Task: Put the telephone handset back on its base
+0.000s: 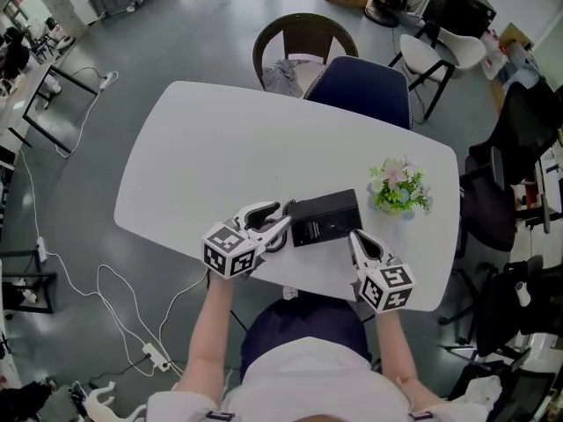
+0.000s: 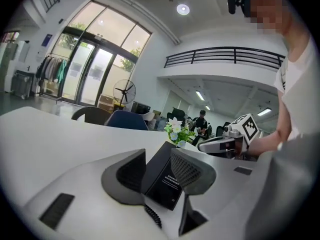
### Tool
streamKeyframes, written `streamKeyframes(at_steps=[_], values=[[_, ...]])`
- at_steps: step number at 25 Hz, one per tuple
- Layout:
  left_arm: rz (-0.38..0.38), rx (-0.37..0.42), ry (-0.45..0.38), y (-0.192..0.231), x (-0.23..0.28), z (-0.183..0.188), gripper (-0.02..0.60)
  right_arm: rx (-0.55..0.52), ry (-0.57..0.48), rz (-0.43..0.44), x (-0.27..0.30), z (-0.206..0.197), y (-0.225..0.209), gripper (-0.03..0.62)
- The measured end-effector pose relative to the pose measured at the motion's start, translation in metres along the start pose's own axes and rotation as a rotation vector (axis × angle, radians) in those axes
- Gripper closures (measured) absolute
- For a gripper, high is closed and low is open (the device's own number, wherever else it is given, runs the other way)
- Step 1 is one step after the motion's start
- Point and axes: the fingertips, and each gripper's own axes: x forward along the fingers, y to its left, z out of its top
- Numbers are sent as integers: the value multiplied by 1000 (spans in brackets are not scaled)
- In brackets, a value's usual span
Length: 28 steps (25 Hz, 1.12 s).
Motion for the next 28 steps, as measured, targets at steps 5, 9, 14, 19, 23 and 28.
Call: streamKeyframes(at_steps=[5,9,14,19,23,28], values=[[90,1,-75,-28,-24,-1,423,-31,-32,-12,-19,-2,12,559],[156,-24,-153,-41,-46,1,437,-44,-70,-14,-33,-1,24,559],[248,-11,-228,-55,-70,7,451,-44,-116,-29,-49,0,33,559],[308,101,-233,-68,-84,8,526,-49,-172,-56,-63,7,39,559],[304,179,-192,-79,-84,2,565,-71,-205,-73,-74,11,40,559],[250,196,-195,-88,-84,4,566,-106,-214,-78,-83,11,43,559]])
